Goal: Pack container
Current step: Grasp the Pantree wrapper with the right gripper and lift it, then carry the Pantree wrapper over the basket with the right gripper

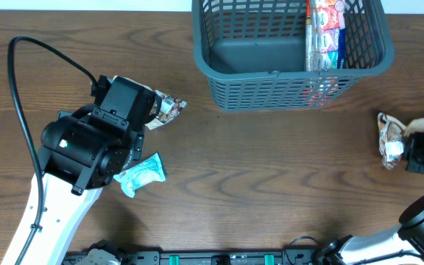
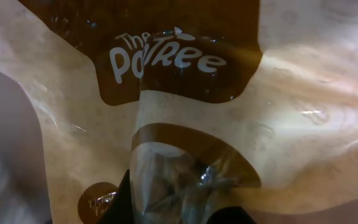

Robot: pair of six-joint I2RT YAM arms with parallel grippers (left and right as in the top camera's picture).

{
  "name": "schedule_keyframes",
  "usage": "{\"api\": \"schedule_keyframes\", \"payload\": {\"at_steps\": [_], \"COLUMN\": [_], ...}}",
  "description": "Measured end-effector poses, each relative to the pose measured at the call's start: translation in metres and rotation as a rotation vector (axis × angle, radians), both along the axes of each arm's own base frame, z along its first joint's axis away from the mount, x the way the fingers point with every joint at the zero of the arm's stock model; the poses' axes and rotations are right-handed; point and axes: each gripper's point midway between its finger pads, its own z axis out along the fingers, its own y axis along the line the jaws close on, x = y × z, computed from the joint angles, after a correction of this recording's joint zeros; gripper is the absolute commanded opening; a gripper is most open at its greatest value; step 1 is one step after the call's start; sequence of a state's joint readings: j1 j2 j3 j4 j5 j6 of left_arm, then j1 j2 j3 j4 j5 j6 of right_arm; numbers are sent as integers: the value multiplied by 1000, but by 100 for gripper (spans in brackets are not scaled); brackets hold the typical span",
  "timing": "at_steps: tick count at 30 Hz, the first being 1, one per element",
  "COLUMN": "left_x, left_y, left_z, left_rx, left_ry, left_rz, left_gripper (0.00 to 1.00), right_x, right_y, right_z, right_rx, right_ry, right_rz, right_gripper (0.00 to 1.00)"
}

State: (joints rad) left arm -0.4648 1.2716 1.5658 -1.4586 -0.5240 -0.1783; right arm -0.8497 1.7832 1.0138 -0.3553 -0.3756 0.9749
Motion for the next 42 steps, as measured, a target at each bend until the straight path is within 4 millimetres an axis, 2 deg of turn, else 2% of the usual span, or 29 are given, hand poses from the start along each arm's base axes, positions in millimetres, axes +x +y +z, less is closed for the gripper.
{"api": "schedule_keyframes", "payload": {"at_steps": [3,5,8,11,15,18,20,23,29,33,37,42], "left_x": [0,0,0,0,0,0,0,0,0,0,0,0], "left_y": [0,0,0,0,0,0,0,0,0,0,0,0], "left_z": [0,0,0,0,0,0,0,0,0,0,0,0], "left_rx": [0,0,0,0,0,0,0,0,0,0,0,0], "left_ry": [0,0,0,0,0,0,0,1,1,0,0,0], "left_rz": [0,0,0,0,0,0,0,0,0,0,0,0], "left_gripper": [99,99,99,99,99,99,99,99,99,99,99,99], "right_x": [8,16,27,32,25,14,8,7,24,36,54,80], "right_y": [3,3,-1,0,12,29,42,68,131,172,203,215], "right_z": [27,61,126,211,320,391,428,465,509,523,507,462], "right_rx": [-34,-91,-207,-372,-616,-786,-877,-939,-933,-932,-920,-899], "right_ry": [-74,-148,-274,-420,-604,-744,-835,-963,-1219,-1338,-1322,-1174], "right_rz": [50,84,121,155,195,220,236,271,396,495,606,728], "right_gripper": [1,1,1,1,1,1,1,1,1,1,1,1]}}
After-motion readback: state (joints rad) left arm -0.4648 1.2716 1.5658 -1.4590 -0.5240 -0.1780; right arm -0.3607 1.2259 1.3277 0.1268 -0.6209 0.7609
